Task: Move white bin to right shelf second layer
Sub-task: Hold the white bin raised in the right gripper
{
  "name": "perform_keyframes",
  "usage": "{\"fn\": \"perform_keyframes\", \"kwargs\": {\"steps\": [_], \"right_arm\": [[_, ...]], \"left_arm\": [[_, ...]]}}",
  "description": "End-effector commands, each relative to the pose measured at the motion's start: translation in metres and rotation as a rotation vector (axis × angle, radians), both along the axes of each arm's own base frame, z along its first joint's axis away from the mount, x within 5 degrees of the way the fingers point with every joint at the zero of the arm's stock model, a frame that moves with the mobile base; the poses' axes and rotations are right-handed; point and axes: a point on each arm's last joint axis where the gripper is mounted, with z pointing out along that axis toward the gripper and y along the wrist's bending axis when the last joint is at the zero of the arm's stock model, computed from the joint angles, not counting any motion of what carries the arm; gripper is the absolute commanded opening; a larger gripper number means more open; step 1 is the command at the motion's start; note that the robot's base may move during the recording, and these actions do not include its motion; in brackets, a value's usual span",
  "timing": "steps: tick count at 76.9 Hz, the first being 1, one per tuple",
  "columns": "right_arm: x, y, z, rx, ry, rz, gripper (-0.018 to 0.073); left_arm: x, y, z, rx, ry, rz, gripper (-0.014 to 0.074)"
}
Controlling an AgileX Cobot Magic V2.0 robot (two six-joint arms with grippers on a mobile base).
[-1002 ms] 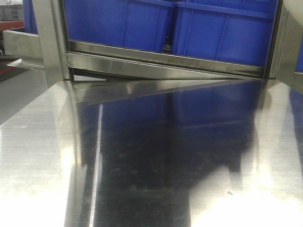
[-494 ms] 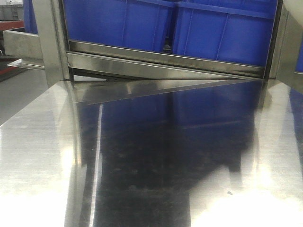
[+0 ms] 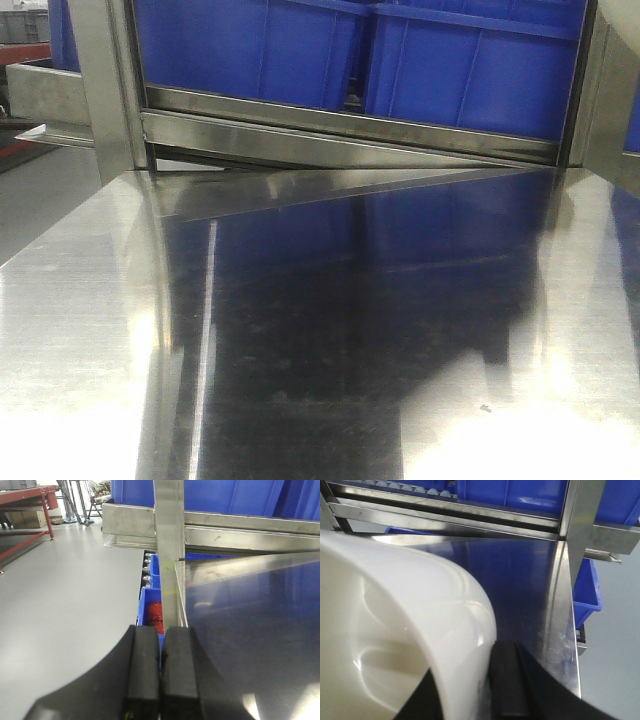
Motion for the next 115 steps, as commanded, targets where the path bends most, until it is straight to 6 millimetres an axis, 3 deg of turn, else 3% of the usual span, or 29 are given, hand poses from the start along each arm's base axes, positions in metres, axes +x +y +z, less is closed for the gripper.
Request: {"fn": "perform_keyframes", "kwargs": {"steps": [1,115], "right_arm": [[0.0008,-0.0005,0.018,0.019,-0.125,-0.006,0.0056],[0.0008,-0.0005,0.018,0.019,-0.125,-0.006,0.0055]], "left_arm": [[0.0007,-0.0003,-0.0039,-0.009,-0.062,-0.004,0.0085],[0.0007,-0.0003,-0.0039,-0.009,-0.062,-0.004,0.0085]]}}
